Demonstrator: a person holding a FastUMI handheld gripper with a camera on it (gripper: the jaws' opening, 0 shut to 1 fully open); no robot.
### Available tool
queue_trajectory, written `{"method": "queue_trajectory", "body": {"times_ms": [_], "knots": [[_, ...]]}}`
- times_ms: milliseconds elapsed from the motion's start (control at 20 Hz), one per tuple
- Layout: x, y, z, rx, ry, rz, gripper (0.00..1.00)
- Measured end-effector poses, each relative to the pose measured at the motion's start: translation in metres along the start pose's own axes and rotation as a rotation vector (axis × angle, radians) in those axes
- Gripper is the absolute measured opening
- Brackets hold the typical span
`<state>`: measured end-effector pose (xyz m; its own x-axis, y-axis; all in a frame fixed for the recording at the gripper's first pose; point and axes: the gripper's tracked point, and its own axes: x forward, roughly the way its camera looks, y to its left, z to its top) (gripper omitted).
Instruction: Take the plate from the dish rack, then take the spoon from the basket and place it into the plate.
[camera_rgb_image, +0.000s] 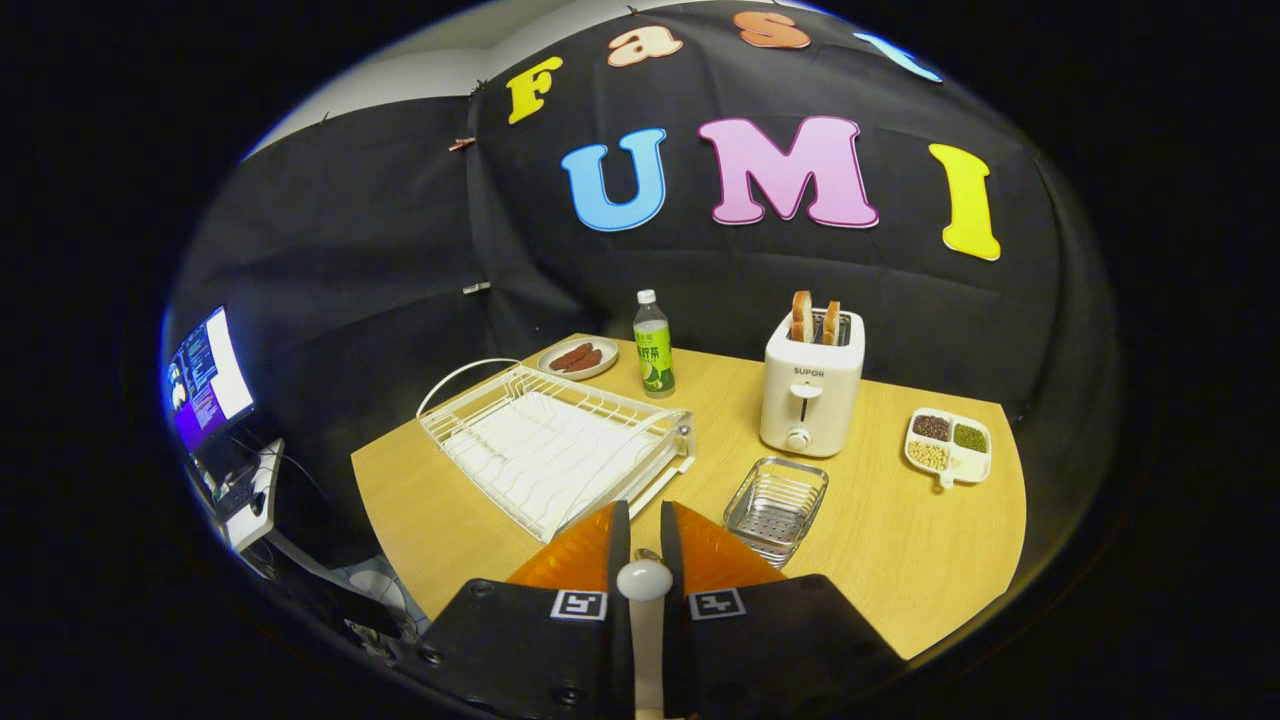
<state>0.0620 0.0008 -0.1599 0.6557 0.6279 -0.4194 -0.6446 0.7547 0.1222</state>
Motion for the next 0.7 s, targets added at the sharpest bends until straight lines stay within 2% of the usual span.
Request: {"method": "queue_trajectory", "body": {"times_ms": [150, 450, 700], "knots": [[0.008, 0.009, -0.024, 0.000, 0.040, 0.025, 0.15], [0.013, 0.013, -0.065, -0.026, 0.111, 0.019, 0.15], [0.008, 0.014, -0.079, -0.006, 0.135, 0.013, 0.17]]}}
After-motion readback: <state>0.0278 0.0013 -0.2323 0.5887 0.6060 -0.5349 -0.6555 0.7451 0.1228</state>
